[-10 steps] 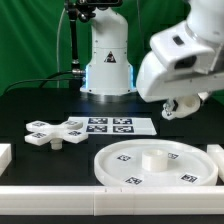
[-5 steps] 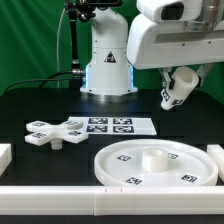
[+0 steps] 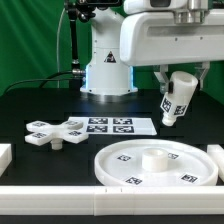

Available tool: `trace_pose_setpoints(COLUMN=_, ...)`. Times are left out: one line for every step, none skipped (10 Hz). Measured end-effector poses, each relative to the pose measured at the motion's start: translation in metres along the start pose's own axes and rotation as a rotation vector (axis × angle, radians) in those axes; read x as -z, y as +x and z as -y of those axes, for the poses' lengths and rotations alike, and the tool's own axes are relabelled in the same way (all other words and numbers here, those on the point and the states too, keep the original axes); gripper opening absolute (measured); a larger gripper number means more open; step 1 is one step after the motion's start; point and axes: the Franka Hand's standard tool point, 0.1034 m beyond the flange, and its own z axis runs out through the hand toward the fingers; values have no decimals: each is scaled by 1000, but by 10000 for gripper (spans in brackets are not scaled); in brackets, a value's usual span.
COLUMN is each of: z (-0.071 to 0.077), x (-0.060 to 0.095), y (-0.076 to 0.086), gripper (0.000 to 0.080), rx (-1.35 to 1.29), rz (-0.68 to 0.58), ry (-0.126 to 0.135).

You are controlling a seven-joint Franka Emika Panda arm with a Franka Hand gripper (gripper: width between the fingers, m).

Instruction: Assemble round table

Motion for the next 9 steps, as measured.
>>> trace_pose_setpoints(z=-12, x=4, y=10, gripper=409, rx=33, rz=-74, ry=-16)
trace_pose_setpoints(z=-17, x=4, y=12, gripper=409, rx=34, rz=-140, ry=-37)
trace_pose_setpoints(z=-22, x=3, y=9, gripper=409, rx=42, rz=-206, ry=-64)
trace_pose_setpoints(z=-24, x=0, y=5, gripper=409, rx=36, rz=-217, ry=-71)
trace_pose_setpoints(z=-27, x=-7, y=1, gripper=409, rx=14, rz=-198, ry=-61)
trace_pose_setpoints(z=-33, x=-10, y=4, gripper=409, rx=-14, rz=-193, ry=-54)
trace_pose_setpoints(z=-38, x=-12, y=9, gripper=409, rx=-13, rz=-216, ry=-65)
trace_pose_setpoints(z=-36, x=-14, y=7, gripper=409, rx=-12, rz=-210, ry=-62)
trace_pose_setpoints(z=-36, x=-14, y=6, gripper=409, rx=-11, rz=-209, ry=-62)
